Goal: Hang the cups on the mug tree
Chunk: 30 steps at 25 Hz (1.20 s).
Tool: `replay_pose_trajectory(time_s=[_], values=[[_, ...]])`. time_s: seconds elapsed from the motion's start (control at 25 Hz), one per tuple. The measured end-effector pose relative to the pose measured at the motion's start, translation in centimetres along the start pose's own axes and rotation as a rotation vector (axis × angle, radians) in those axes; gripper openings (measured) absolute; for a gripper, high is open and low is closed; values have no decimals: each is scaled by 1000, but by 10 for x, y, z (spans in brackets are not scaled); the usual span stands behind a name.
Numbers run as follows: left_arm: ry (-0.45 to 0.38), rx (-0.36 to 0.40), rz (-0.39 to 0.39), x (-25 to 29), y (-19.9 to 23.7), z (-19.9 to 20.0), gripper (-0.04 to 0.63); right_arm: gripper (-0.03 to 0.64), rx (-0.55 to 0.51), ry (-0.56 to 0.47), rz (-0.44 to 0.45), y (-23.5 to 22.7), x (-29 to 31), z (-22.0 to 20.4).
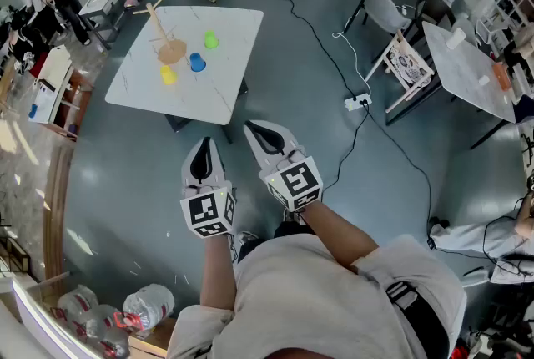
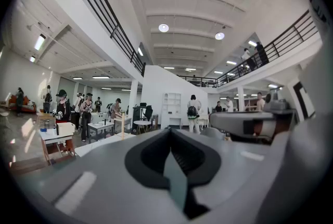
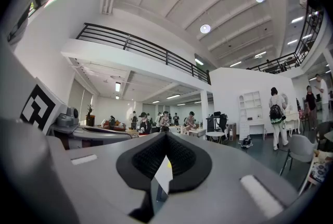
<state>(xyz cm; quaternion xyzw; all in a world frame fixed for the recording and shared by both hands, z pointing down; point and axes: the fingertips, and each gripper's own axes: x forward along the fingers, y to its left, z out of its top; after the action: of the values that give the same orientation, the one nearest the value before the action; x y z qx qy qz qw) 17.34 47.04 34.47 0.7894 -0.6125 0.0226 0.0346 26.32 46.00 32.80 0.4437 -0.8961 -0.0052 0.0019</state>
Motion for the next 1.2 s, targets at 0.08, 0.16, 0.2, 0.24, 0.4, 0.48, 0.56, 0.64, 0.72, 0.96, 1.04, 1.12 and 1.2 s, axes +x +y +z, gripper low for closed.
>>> replay_pose_trajectory(time_s=[0.08,0.16,0.2,0.24,0.4,0.48,0.56,0.64,0.72,0.96,1.04,1.12,1.2], values=[[-4,1,-21,2,1,2,2,-2,-5,-5,-18,0,0,1],[-12,2,-38,4,7,6,2,-2,-9,-14,-31,4,4,2],[-16,4,-42,4,12,8,2,-2,-9,-20,-35,7,6,3],[-17,6,-42,3,18,8,2,-2,-7,-24,-37,12,10,3],[-6,18,-44,-7,41,4,3,-2,11,-28,-45,34,21,-3],[1,24,-48,-15,51,1,3,-2,37,-33,-39,47,26,-7],[7,20,-53,-24,59,-4,2,-2,65,-31,-46,57,30,-14],[14,5,-51,-25,68,-12,2,0,69,-9,-74,61,37,-25],[36,-17,-53,-20,76,-24,2,0,59,29,-79,64,45,-38],[75,-52,-49,5,89,-43,3,0,75,162,7,59,75,-68],[90,-51,-41,21,96,-48,2,0,66,193,37,52,96,-77],[105,-34,-35,40,109,-51,2,0,67,203,50,44,122,-83],[111,-30,-24,64,129,-49,3,0,72,216,78,39,154,-87]])
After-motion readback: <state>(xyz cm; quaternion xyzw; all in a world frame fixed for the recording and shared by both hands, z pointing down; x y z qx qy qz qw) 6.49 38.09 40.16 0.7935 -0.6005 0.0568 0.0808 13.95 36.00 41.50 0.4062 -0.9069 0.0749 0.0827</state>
